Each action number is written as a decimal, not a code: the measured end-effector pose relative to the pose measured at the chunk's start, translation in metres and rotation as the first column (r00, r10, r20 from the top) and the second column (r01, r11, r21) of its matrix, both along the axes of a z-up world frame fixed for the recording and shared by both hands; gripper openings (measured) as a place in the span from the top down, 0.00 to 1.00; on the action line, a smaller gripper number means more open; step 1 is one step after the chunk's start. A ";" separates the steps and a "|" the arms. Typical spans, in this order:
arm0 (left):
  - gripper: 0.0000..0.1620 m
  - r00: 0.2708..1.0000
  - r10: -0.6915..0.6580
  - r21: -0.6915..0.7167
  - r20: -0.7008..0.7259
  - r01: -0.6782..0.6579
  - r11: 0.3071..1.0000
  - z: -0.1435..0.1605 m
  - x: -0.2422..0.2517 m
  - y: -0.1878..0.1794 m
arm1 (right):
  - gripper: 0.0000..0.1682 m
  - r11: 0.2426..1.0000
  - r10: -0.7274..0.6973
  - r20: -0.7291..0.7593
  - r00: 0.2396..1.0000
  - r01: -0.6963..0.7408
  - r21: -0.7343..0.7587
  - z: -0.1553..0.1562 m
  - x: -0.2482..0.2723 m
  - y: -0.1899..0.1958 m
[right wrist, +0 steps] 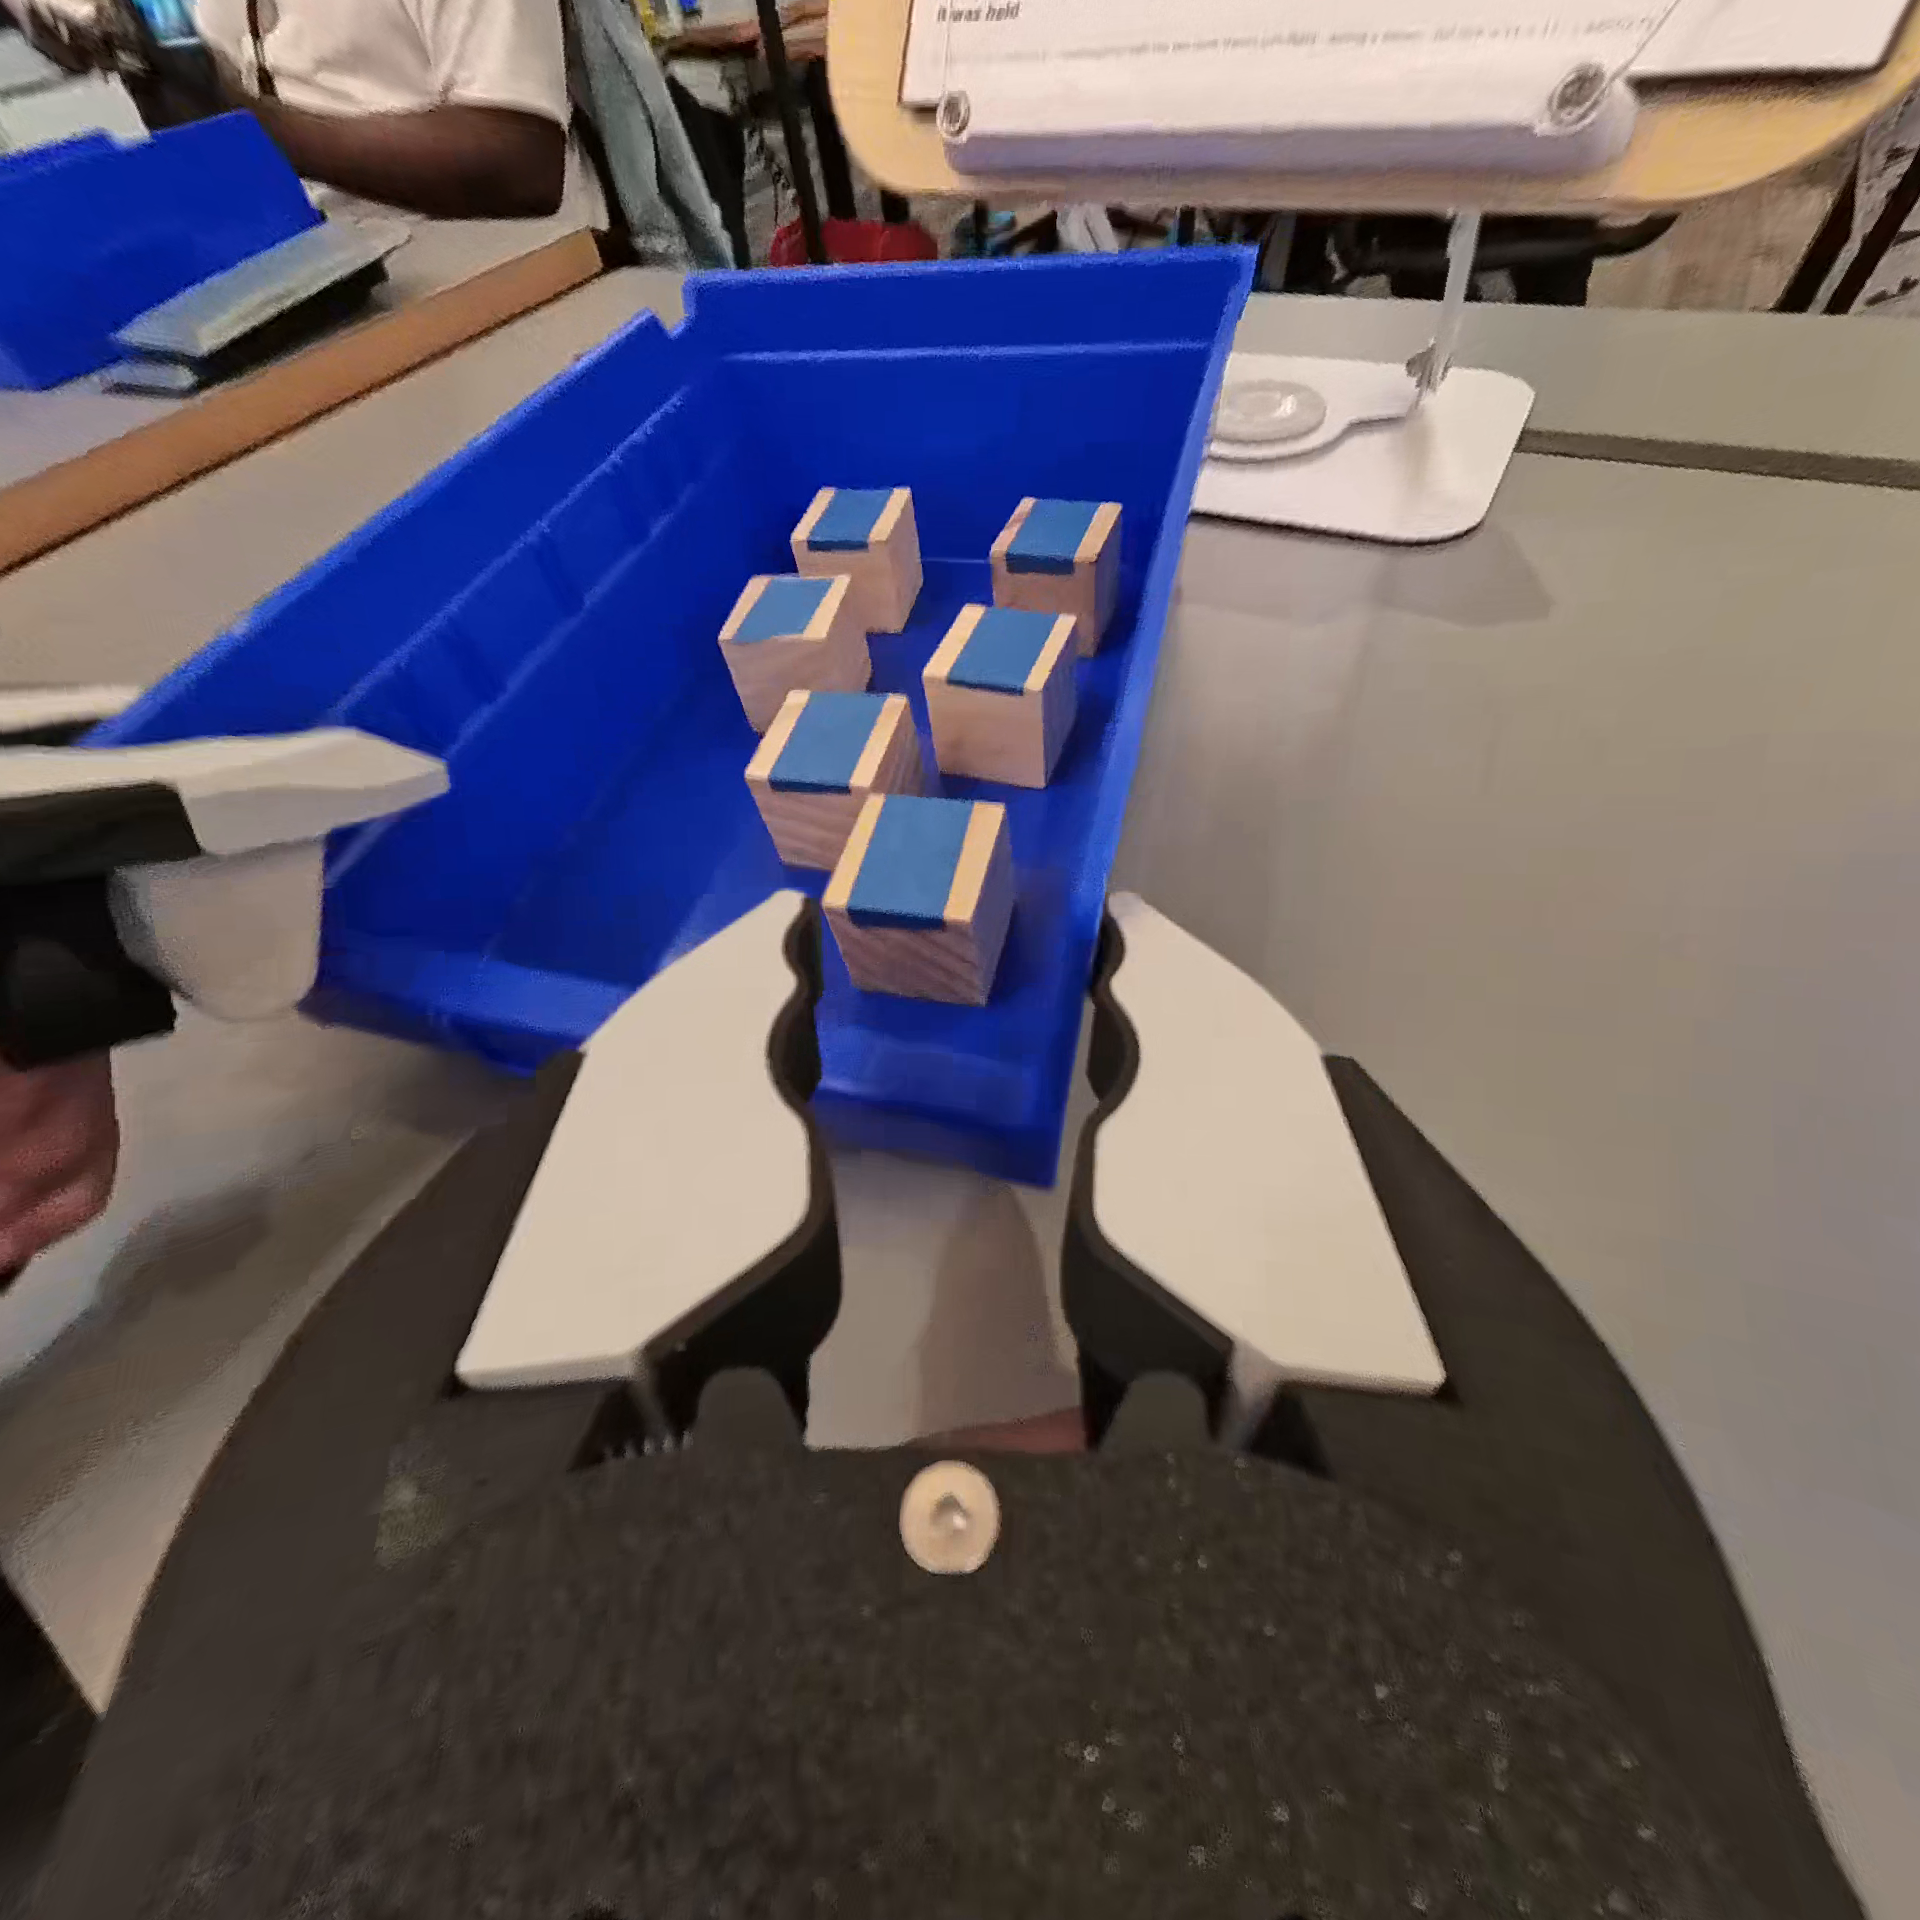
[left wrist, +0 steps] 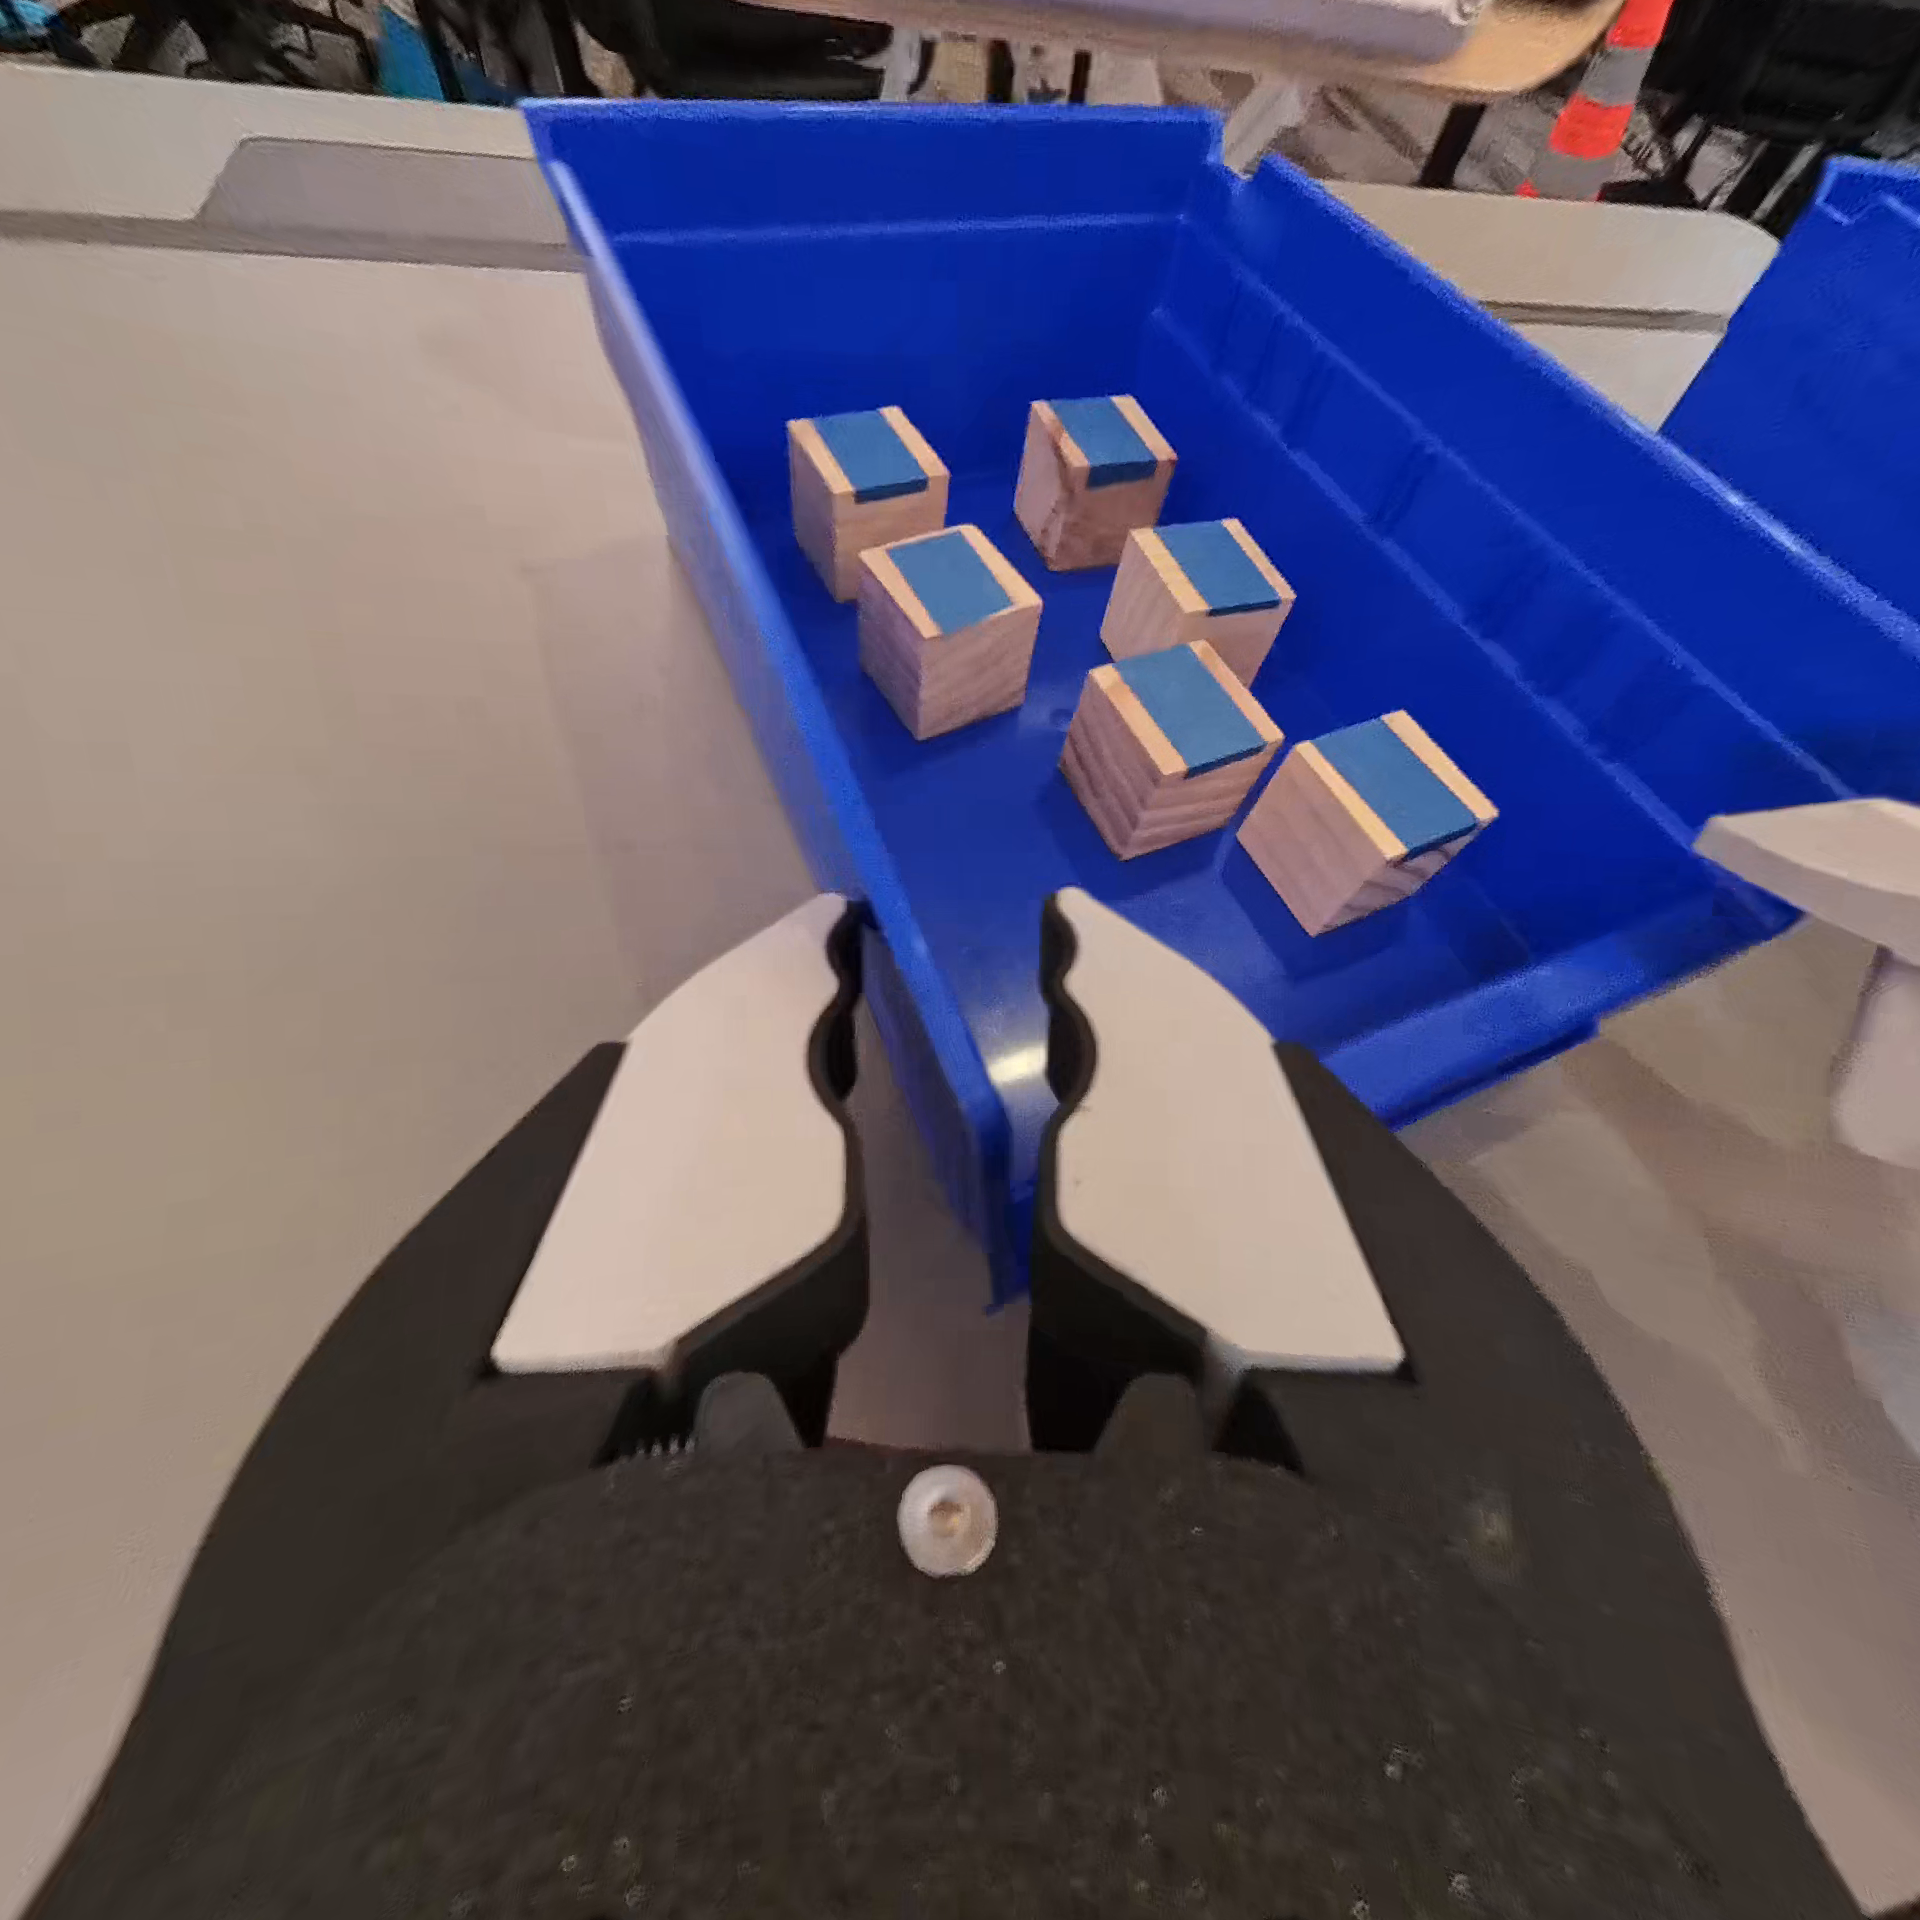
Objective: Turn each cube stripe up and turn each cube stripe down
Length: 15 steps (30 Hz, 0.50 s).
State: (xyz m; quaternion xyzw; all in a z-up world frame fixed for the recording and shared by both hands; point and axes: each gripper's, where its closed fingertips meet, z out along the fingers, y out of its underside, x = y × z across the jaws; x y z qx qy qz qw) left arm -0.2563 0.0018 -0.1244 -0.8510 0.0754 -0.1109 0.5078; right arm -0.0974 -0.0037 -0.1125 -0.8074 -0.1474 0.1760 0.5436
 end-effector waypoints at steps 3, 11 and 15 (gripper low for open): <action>0.88 1.000 0.017 -0.009 0.019 -0.017 1.000 0.001 -0.006 0.002 | 0.75 0.998 -0.054 0.037 0.998 0.054 0.014 -0.001 -0.001 0.014; 0.97 0.994 0.092 0.068 -0.062 -0.088 0.994 0.018 -0.035 0.000 | 0.97 0.983 -0.180 0.103 0.978 0.175 0.061 -0.004 -0.007 0.008; 0.98 0.990 0.131 0.112 -0.060 -0.123 0.986 0.036 -0.077 -0.006 | 0.96 0.984 -0.160 0.046 0.986 0.156 0.084 0.002 -0.050 -0.008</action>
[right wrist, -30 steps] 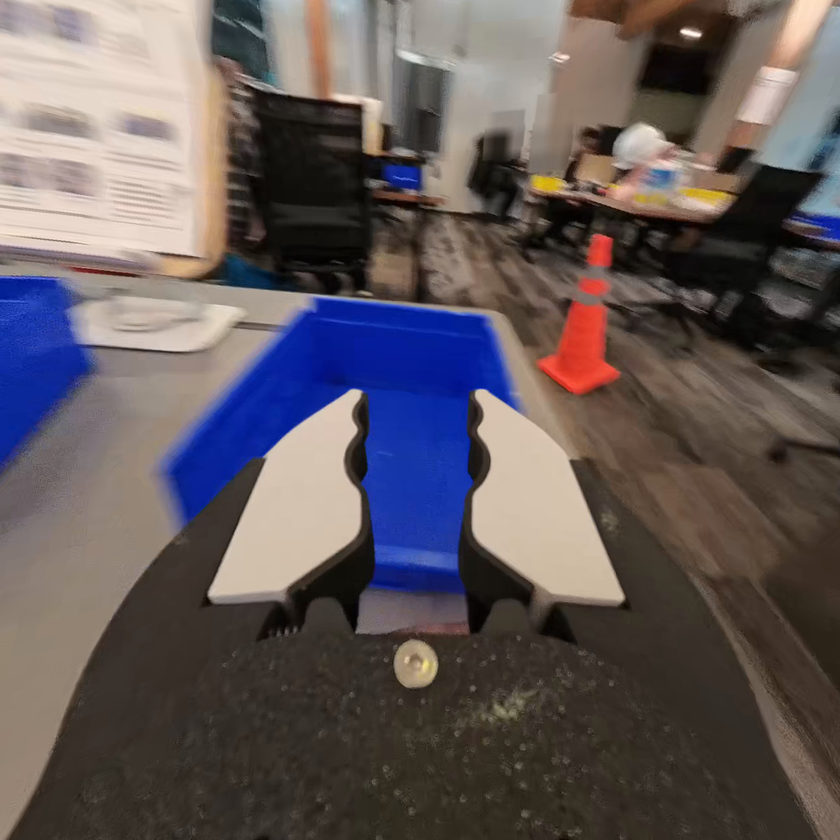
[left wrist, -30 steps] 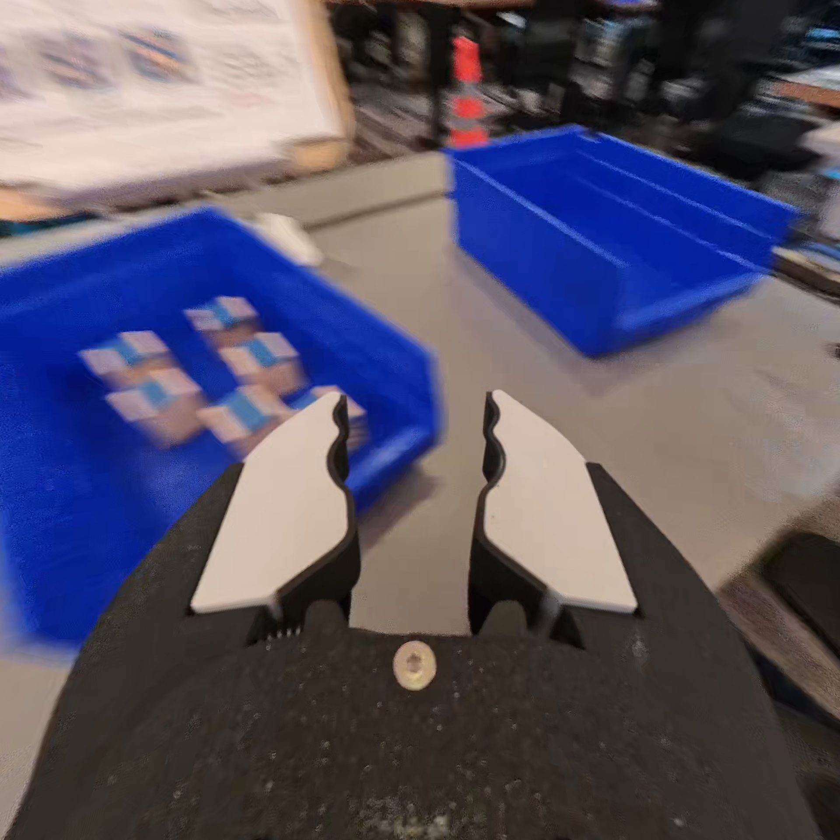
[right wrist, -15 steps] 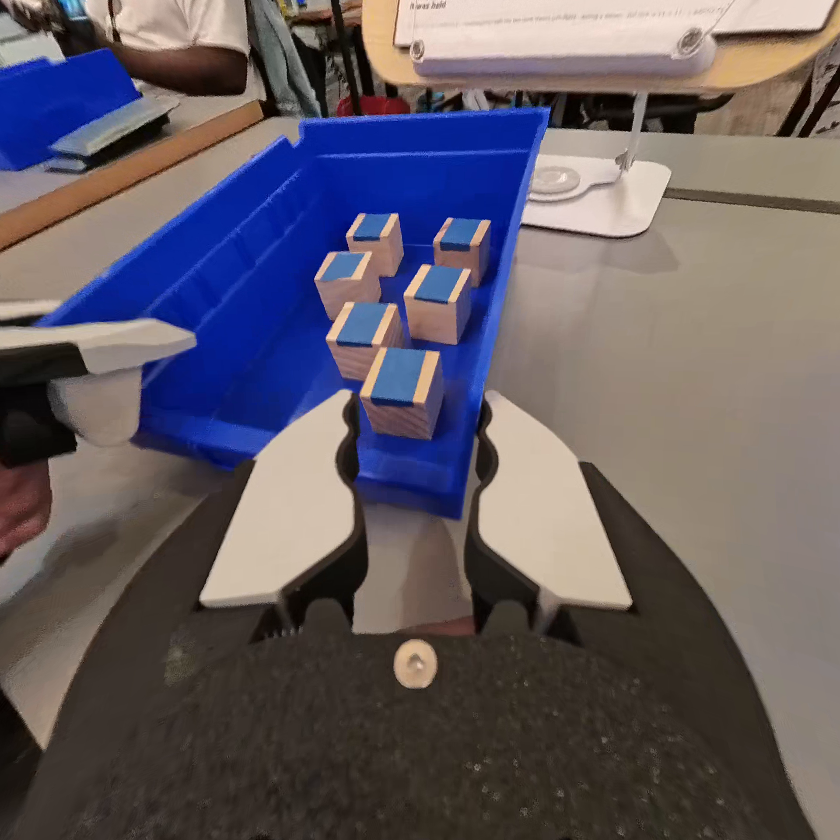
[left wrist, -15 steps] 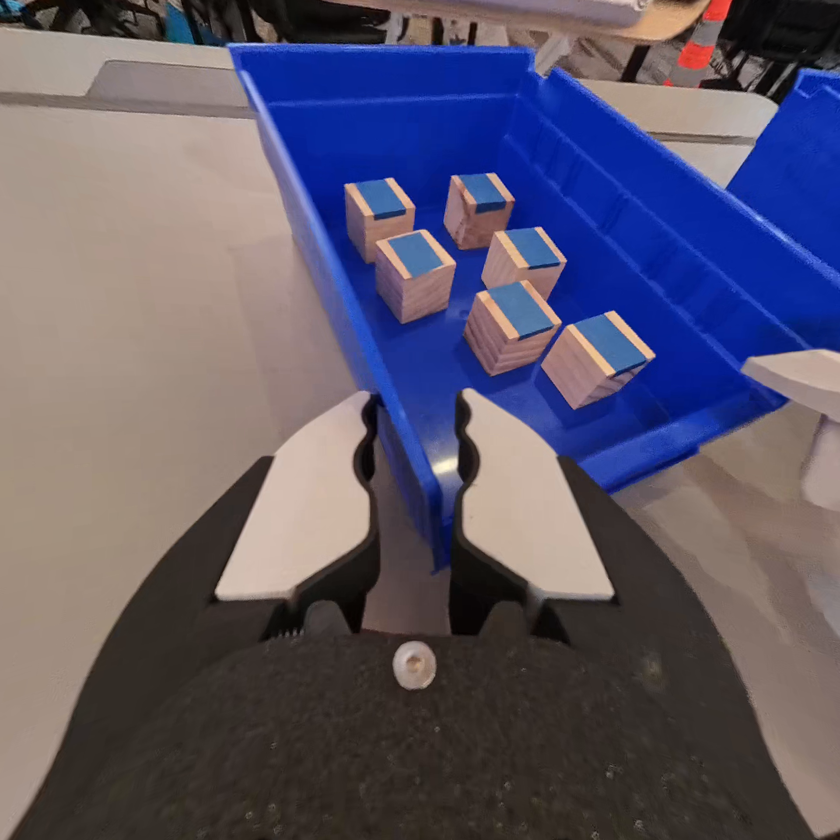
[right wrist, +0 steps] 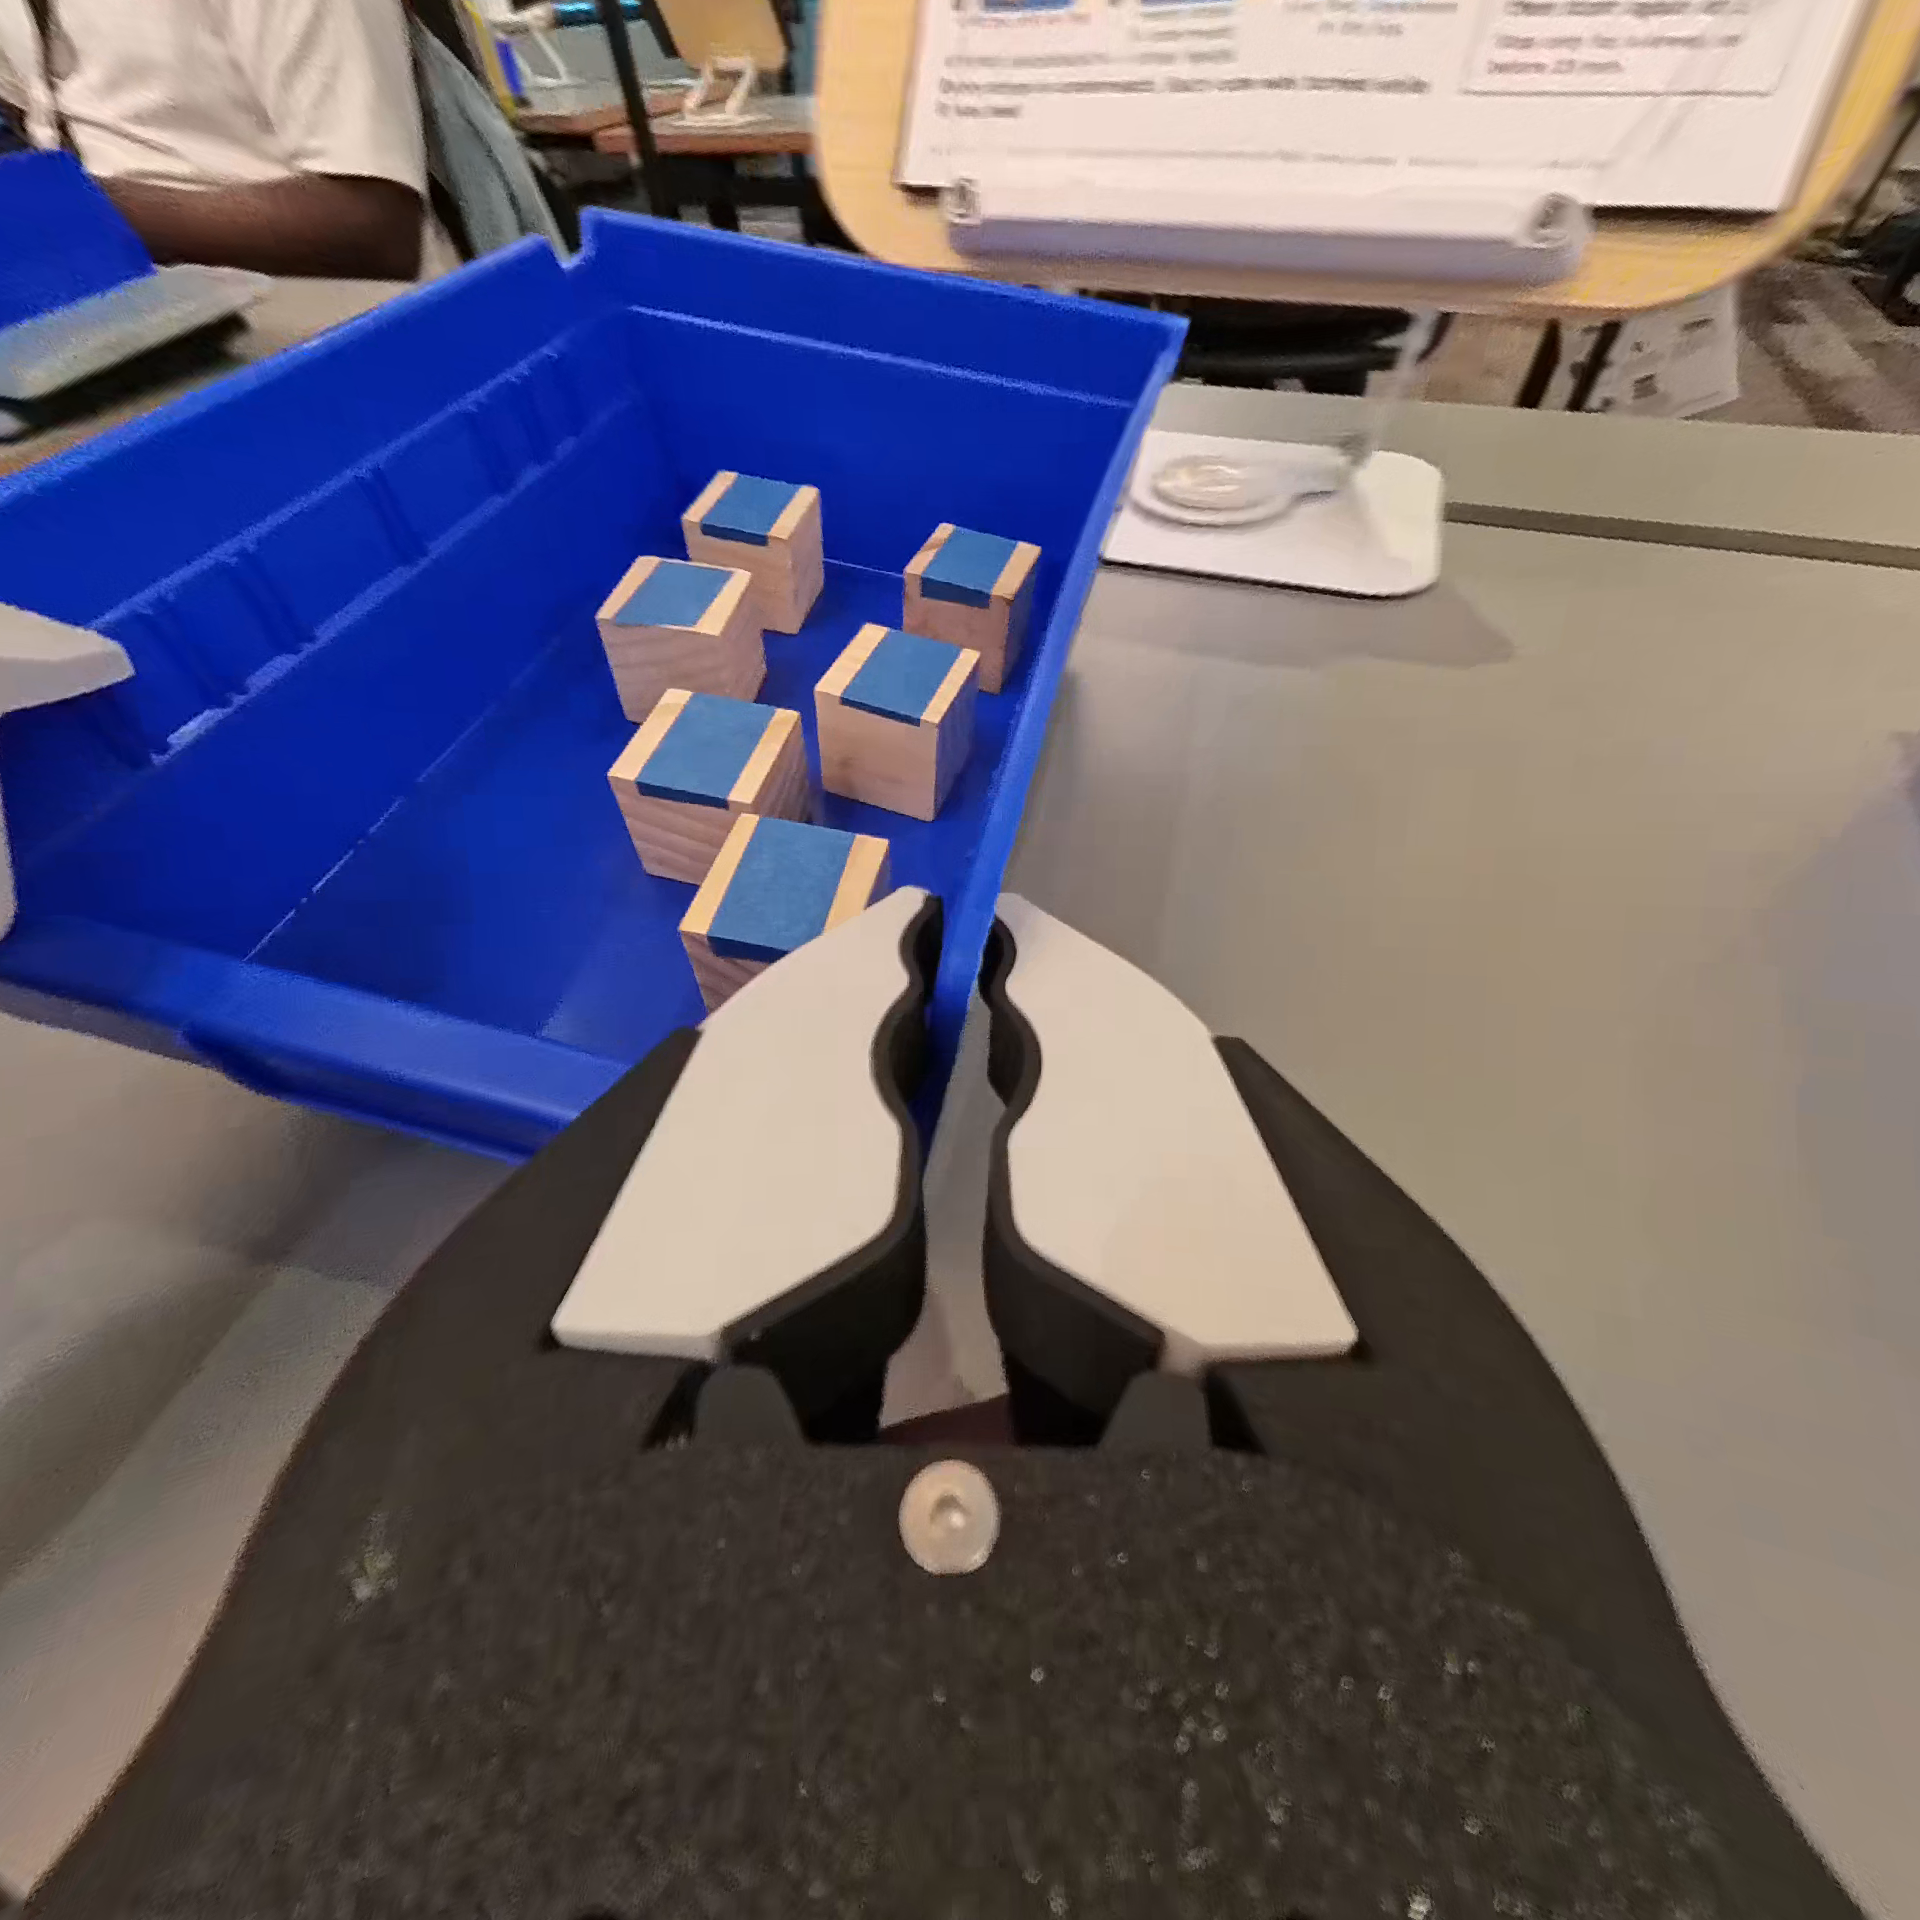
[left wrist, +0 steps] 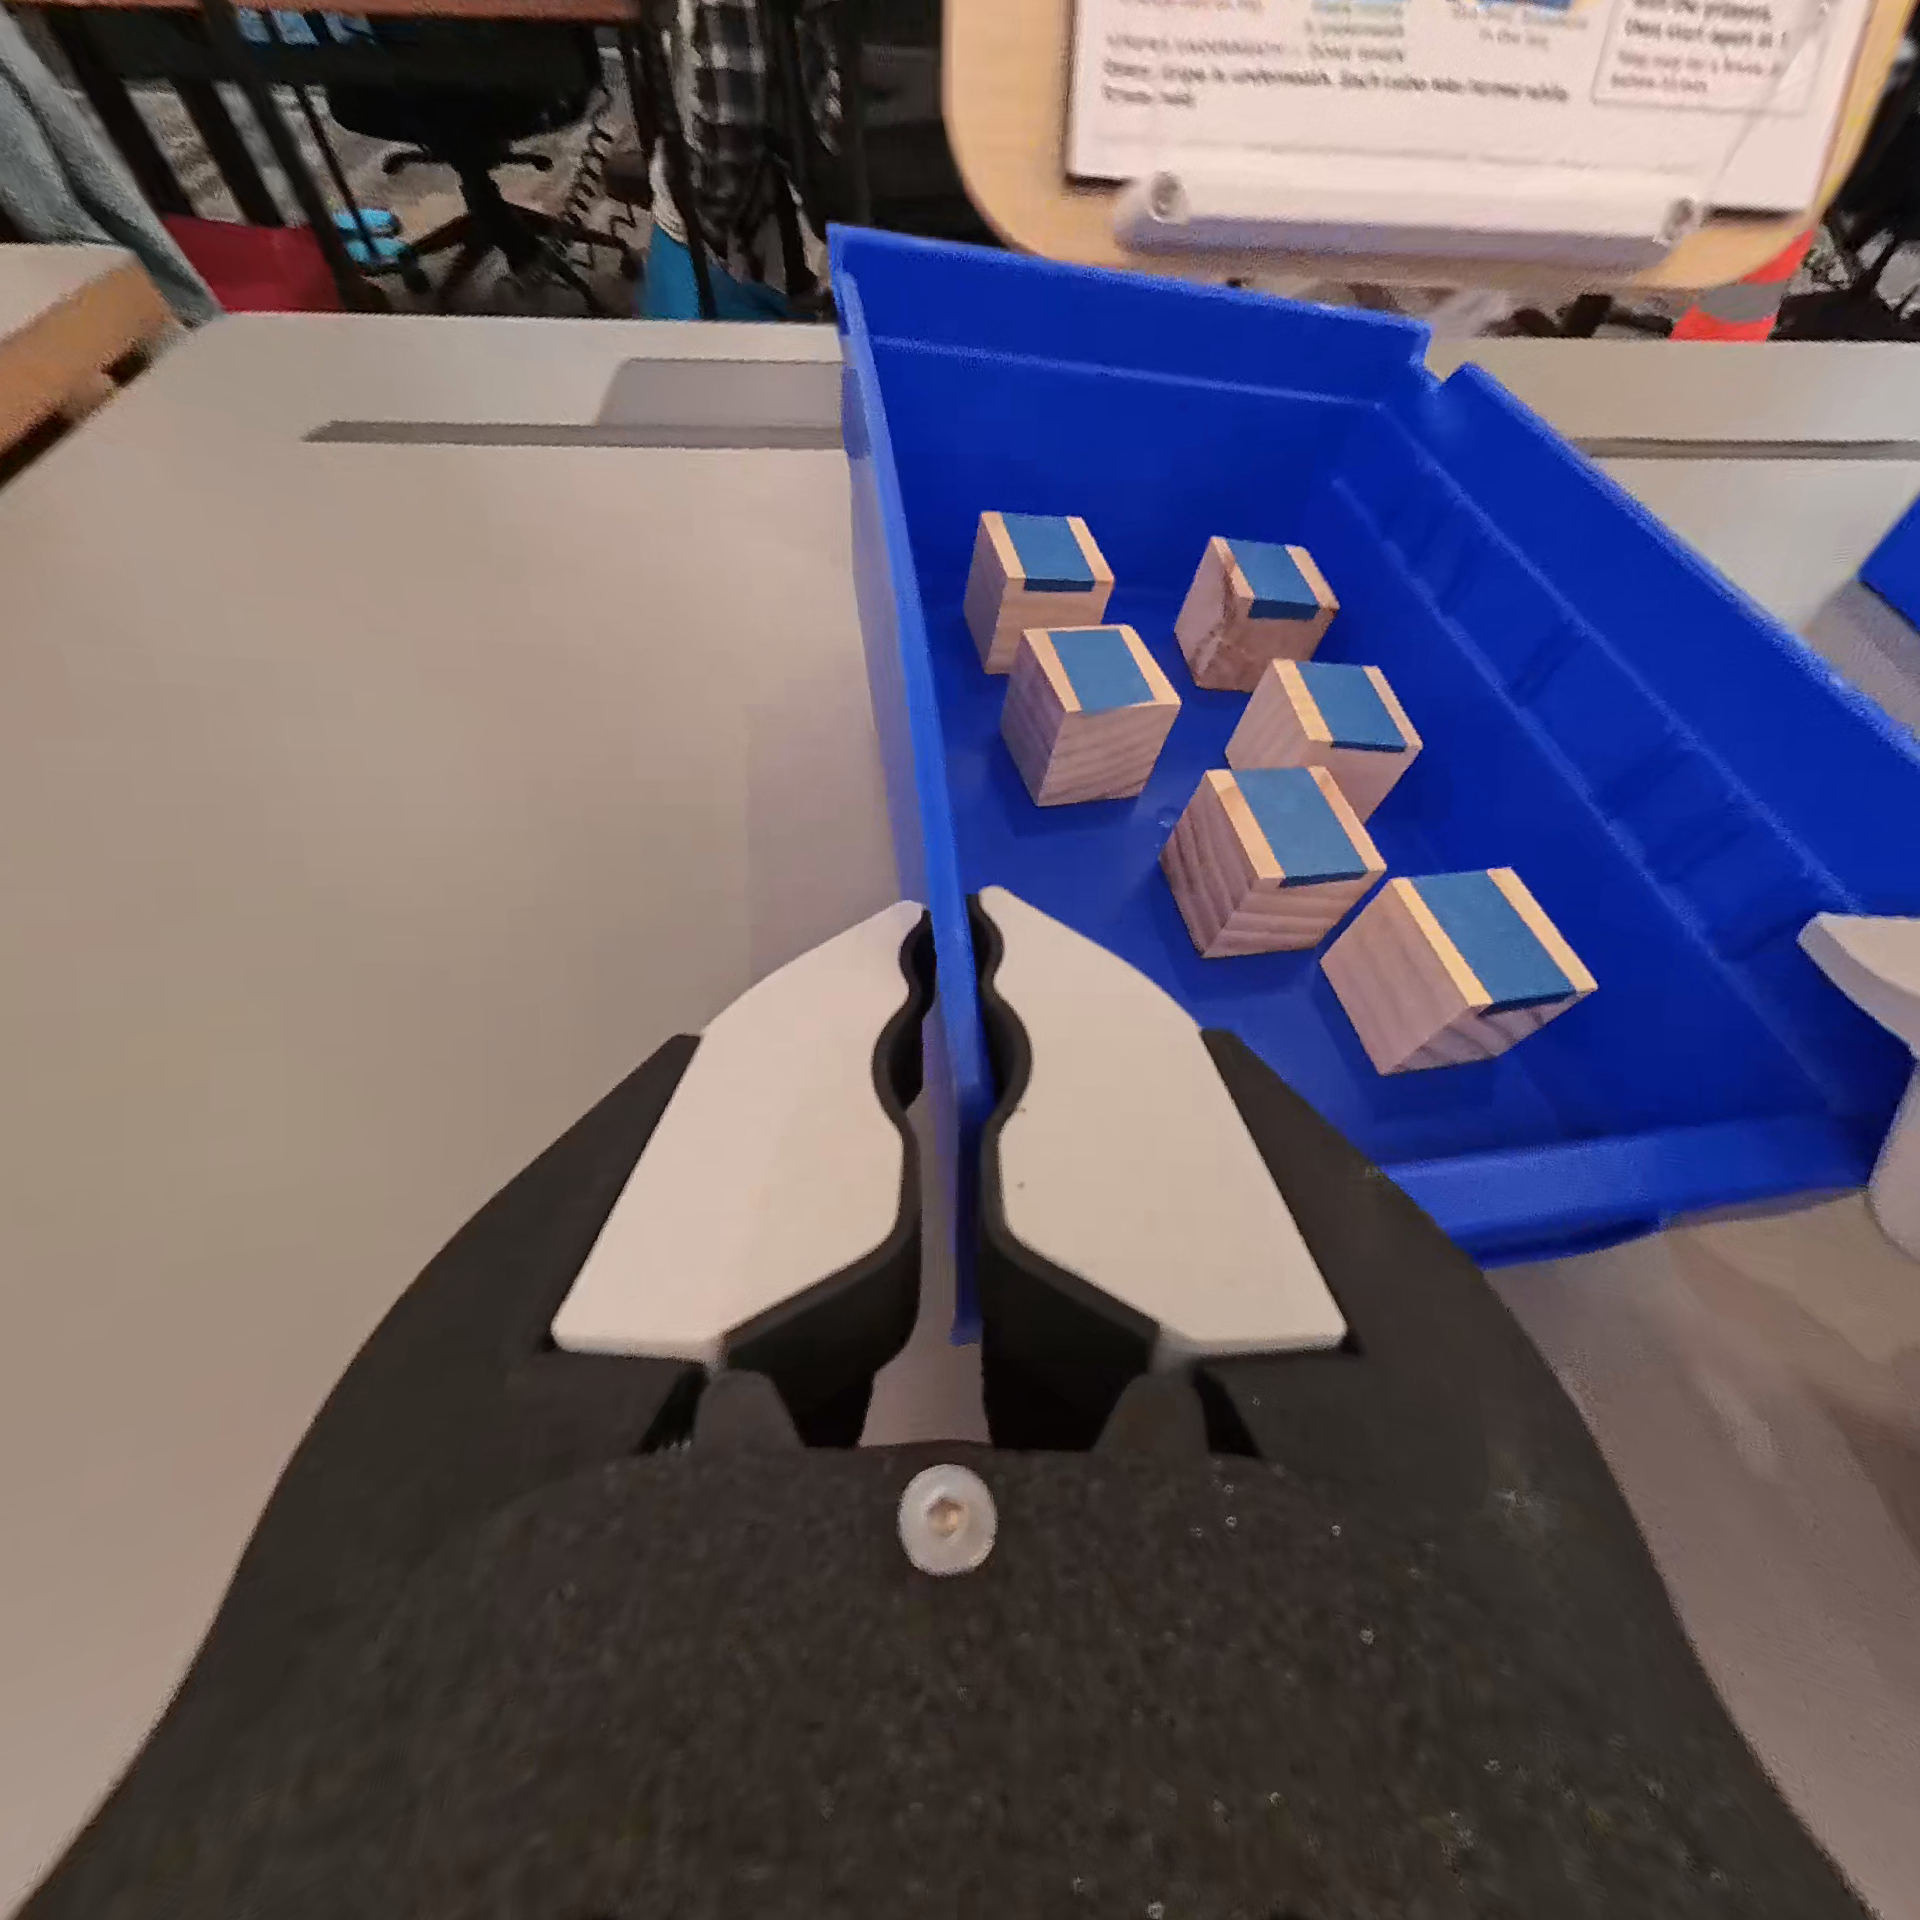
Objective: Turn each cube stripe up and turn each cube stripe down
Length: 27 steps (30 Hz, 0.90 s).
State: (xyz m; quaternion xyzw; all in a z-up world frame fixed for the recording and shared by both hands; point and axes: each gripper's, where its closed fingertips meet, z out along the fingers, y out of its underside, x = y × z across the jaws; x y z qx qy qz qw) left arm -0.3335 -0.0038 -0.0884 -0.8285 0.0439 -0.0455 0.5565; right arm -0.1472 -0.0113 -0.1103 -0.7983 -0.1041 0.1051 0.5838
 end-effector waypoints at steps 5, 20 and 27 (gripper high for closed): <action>0.98 1.000 0.030 0.026 -0.007 -0.030 0.999 0.009 -0.080 -0.003 | 0.95 0.997 0.075 -0.010 0.997 -0.075 0.011 0.003 -0.083 -0.006; 0.98 0.986 0.069 -0.012 0.153 -0.068 0.998 -0.026 -0.240 0.068 | 0.91 0.983 0.159 0.019 0.987 -0.156 -0.095 -0.006 -0.245 0.050; 0.74 0.967 0.184 -0.030 0.177 -0.182 0.983 -0.019 -0.261 0.044 | 0.85 0.881 0.433 -0.056 0.900 -0.435 -0.188 0.001 -0.227 0.017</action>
